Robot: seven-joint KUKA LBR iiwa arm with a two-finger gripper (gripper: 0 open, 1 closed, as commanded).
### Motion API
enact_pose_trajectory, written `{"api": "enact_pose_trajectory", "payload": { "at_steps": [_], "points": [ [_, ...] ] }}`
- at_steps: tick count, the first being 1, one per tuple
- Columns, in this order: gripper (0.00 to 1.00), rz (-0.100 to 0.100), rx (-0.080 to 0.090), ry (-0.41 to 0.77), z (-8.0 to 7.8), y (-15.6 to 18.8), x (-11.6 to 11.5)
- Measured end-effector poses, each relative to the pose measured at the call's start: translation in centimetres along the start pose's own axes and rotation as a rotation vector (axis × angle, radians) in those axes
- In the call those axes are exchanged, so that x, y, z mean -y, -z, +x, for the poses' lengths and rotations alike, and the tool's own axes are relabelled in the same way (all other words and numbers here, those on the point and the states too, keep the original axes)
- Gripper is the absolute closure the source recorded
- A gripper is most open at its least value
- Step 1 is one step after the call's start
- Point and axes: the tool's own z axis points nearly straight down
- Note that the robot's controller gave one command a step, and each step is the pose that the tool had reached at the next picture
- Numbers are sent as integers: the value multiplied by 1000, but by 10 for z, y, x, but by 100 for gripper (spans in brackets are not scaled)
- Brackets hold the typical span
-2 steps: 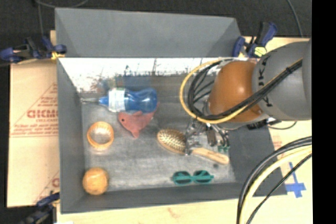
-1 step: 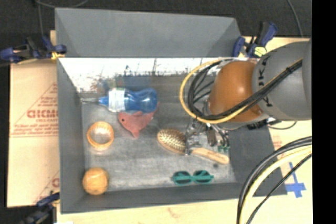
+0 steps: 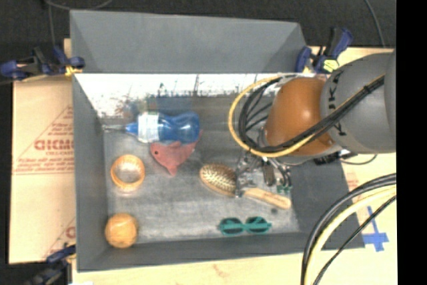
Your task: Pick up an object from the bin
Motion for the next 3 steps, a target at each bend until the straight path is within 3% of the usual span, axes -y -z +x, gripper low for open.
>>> {"api": "enact_pose_trajectory", "payload": {
  "at_steps": [3],
  "points": [
    [100,0,0,1,0,0,0]
  ]
}}
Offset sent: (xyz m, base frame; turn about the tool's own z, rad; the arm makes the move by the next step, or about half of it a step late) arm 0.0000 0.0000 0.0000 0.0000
